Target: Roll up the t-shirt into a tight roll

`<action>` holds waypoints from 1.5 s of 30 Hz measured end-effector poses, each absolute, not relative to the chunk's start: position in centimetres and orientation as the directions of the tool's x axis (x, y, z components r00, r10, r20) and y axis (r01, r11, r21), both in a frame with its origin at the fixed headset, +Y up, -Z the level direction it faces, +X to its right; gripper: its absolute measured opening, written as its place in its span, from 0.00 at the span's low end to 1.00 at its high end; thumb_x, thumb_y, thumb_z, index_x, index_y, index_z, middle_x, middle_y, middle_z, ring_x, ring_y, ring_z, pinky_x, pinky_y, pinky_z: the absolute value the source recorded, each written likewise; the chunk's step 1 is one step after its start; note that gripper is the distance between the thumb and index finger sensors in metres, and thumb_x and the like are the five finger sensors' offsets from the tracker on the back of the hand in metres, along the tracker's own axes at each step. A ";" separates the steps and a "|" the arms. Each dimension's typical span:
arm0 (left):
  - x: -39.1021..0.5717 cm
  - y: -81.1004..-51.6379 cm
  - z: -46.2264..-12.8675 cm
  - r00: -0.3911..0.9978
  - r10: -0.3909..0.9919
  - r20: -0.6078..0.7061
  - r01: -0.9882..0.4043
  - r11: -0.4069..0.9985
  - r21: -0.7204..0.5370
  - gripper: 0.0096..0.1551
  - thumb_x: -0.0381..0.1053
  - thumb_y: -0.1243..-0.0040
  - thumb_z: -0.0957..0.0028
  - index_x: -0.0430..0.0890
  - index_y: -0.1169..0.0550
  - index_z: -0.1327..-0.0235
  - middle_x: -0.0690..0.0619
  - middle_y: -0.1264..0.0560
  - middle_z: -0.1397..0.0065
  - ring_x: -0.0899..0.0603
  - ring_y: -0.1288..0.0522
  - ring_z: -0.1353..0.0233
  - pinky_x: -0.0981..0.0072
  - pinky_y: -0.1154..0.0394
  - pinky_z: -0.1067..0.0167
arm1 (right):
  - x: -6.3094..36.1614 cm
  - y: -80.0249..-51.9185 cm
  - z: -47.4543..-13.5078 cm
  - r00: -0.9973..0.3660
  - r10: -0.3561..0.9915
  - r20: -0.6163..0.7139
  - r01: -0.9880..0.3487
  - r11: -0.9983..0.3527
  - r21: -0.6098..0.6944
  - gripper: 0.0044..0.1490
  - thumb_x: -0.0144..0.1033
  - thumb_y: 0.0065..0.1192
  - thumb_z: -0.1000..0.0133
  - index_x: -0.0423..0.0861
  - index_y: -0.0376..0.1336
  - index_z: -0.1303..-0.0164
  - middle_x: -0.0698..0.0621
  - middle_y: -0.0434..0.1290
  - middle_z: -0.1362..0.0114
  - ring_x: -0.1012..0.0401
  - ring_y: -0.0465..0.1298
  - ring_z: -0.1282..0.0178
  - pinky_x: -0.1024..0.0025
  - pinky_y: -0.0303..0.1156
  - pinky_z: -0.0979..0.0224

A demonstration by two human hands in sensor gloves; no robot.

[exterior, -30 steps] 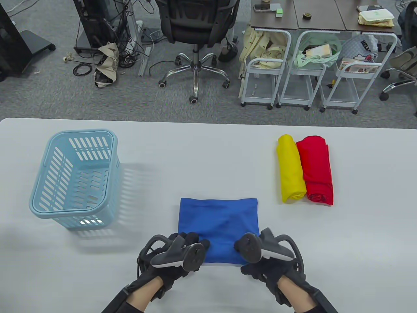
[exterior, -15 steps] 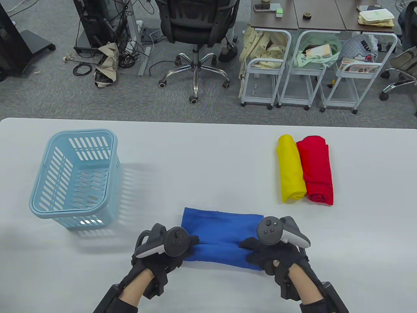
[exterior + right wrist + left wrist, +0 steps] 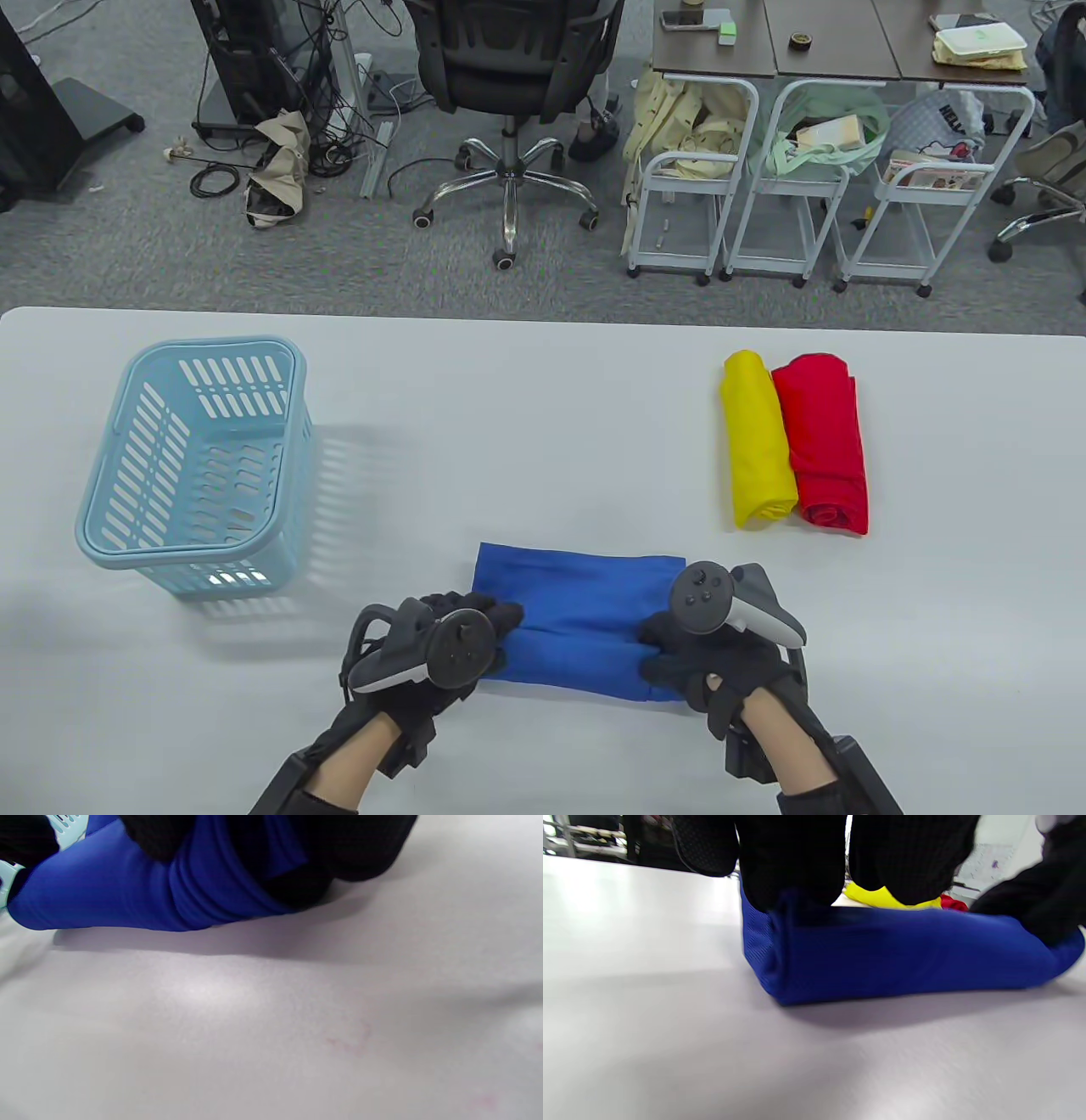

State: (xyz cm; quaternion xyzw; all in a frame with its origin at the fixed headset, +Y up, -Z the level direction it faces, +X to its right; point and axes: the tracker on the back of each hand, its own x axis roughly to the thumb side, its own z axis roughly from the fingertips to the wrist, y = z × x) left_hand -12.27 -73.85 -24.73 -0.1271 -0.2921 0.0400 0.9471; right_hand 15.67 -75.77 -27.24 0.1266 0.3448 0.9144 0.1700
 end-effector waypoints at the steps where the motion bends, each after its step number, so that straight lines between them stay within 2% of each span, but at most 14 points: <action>1: -11.8 -74.5 -24.7 0.827 0.104 0.553 0.059 0.961 -0.270 0.34 0.59 0.41 0.44 0.58 0.31 0.22 0.47 0.30 0.19 0.38 0.28 0.24 0.39 0.34 0.26 | 15.7 -75.7 -27.2 -0.912 0.395 0.112 -0.224 -0.707 0.671 0.40 0.50 0.55 0.40 0.48 0.49 0.21 0.52 0.68 0.30 0.57 0.77 0.42 0.61 0.73 0.40; 3: -11.3 -75.8 -25.2 0.825 -0.036 0.564 0.231 0.932 -0.278 0.41 0.63 0.42 0.45 0.61 0.42 0.18 0.48 0.37 0.15 0.39 0.33 0.21 0.40 0.35 0.25 | 16.0 -74.8 -27.0 -0.965 0.249 0.080 -0.155 -0.790 0.594 0.41 0.52 0.57 0.41 0.46 0.52 0.21 0.50 0.69 0.31 0.55 0.78 0.42 0.60 0.73 0.41; 7: -11.6 -75.9 -25.6 0.833 0.046 0.551 0.151 0.940 -0.307 0.41 0.62 0.40 0.45 0.60 0.41 0.18 0.48 0.37 0.16 0.39 0.33 0.22 0.40 0.36 0.25 | 16.0 -71.4 -26.2 -0.985 -0.149 0.084 0.169 -0.931 0.322 0.40 0.42 0.61 0.42 0.51 0.49 0.21 0.48 0.64 0.25 0.54 0.75 0.37 0.58 0.70 0.36; 12: -11.6 -76.1 -25.6 0.838 -0.004 0.546 0.188 0.941 -0.282 0.43 0.61 0.38 0.46 0.62 0.41 0.18 0.45 0.41 0.15 0.37 0.36 0.21 0.38 0.38 0.24 | 13.3 -72.9 -25.2 -0.887 0.285 0.363 -0.067 -0.858 0.510 0.46 0.50 0.65 0.43 0.53 0.46 0.20 0.43 0.52 0.18 0.47 0.64 0.25 0.50 0.62 0.27; 15: -11.9 -76.0 -25.8 0.840 -0.040 0.542 0.212 0.943 -0.258 0.41 0.61 0.38 0.46 0.64 0.40 0.19 0.46 0.39 0.16 0.38 0.35 0.22 0.38 0.38 0.24 | 11.0 -75.8 -24.5 -0.902 0.040 0.430 0.209 -0.830 0.517 0.55 0.50 0.61 0.43 0.55 0.28 0.24 0.42 0.40 0.19 0.47 0.55 0.24 0.51 0.55 0.24; 20: -12.9 -75.3 -26.3 0.850 0.044 0.525 0.117 0.956 -0.269 0.36 0.59 0.39 0.44 0.59 0.34 0.21 0.51 0.28 0.22 0.42 0.26 0.27 0.41 0.33 0.26 | 11.1 -74.9 -25.0 -0.913 0.114 0.392 0.105 -0.863 0.495 0.45 0.46 0.55 0.40 0.55 0.37 0.20 0.43 0.51 0.18 0.49 0.63 0.25 0.53 0.61 0.27; 25: -14.9 -75.2 -27.3 0.800 0.445 0.403 -0.227 0.845 -0.484 0.33 0.59 0.43 0.43 0.49 0.27 0.25 0.49 0.15 0.37 0.45 0.15 0.42 0.46 0.24 0.33 | 14.0 -74.9 -26.2 -0.871 0.403 0.281 -0.128 -0.738 0.663 0.40 0.45 0.48 0.39 0.50 0.43 0.17 0.44 0.65 0.26 0.53 0.76 0.38 0.60 0.72 0.37; 27: -15.1 -75.4 -27.3 0.795 0.481 0.370 -0.259 0.820 -0.510 0.33 0.58 0.45 0.41 0.52 0.31 0.21 0.47 0.16 0.37 0.43 0.16 0.43 0.44 0.26 0.33 | 14.8 -75.5 -26.6 -0.854 0.476 0.208 -0.205 -0.677 0.707 0.39 0.45 0.43 0.37 0.49 0.41 0.16 0.44 0.66 0.27 0.53 0.77 0.41 0.60 0.72 0.39; 32: -13.5 -74.4 -25.9 0.858 0.080 0.508 0.050 0.970 -0.238 0.35 0.61 0.54 0.39 0.62 0.42 0.16 0.43 0.36 0.15 0.36 0.32 0.22 0.39 0.36 0.26 | 14.6 -75.5 -26.6 -0.863 0.453 0.223 -0.182 -0.692 0.699 0.38 0.44 0.41 0.37 0.51 0.42 0.16 0.44 0.67 0.28 0.54 0.77 0.41 0.60 0.72 0.40; 35: -13.0 -74.4 -25.5 0.837 0.130 0.532 0.020 0.963 -0.267 0.42 0.67 0.47 0.45 0.59 0.41 0.16 0.39 0.47 0.11 0.32 0.43 0.17 0.35 0.41 0.24 | 15.0 -75.7 -26.9 -0.850 0.487 0.202 -0.211 -0.665 0.716 0.38 0.44 0.41 0.37 0.51 0.43 0.16 0.44 0.67 0.28 0.53 0.77 0.42 0.60 0.73 0.40; 38: -12.1 -75.0 -25.3 0.830 -0.072 0.553 0.195 0.967 -0.167 0.43 0.66 0.42 0.48 0.60 0.38 0.18 0.41 0.46 0.12 0.34 0.41 0.17 0.35 0.41 0.24 | 15.2 -75.6 -26.9 -0.853 0.488 0.185 -0.226 -0.665 0.712 0.38 0.46 0.43 0.37 0.51 0.44 0.16 0.45 0.68 0.28 0.53 0.77 0.42 0.60 0.73 0.40; 40: -11.6 -75.4 -25.5 0.802 -0.182 0.569 0.278 0.957 -0.086 0.41 0.66 0.43 0.47 0.61 0.37 0.19 0.45 0.42 0.14 0.36 0.37 0.20 0.37 0.39 0.24 | 15.1 -74.5 -26.5 -0.910 0.373 0.183 -0.185 -0.759 0.624 0.39 0.49 0.47 0.37 0.51 0.46 0.17 0.42 0.64 0.26 0.50 0.75 0.37 0.57 0.71 0.37; 43: -11.6 -75.3 -25.8 0.824 -0.073 0.562 0.193 0.968 -0.158 0.36 0.63 0.43 0.46 0.58 0.32 0.22 0.50 0.30 0.21 0.40 0.28 0.26 0.39 0.35 0.25 | 14.4 -72.1 -25.7 -0.968 0.110 0.225 -0.016 -0.922 0.386 0.42 0.50 0.54 0.39 0.54 0.44 0.18 0.42 0.50 0.19 0.49 0.63 0.26 0.53 0.62 0.28; 45: -12.3 -75.2 -26.3 0.840 0.075 0.538 0.071 0.967 -0.246 0.34 0.62 0.43 0.46 0.57 0.29 0.24 0.51 0.25 0.26 0.42 0.24 0.30 0.41 0.32 0.26 | 13.5 -71.6 -25.2 -0.917 0.167 0.363 -0.022 -0.928 0.372 0.45 0.54 0.57 0.40 0.57 0.42 0.18 0.44 0.44 0.16 0.47 0.57 0.20 0.50 0.58 0.24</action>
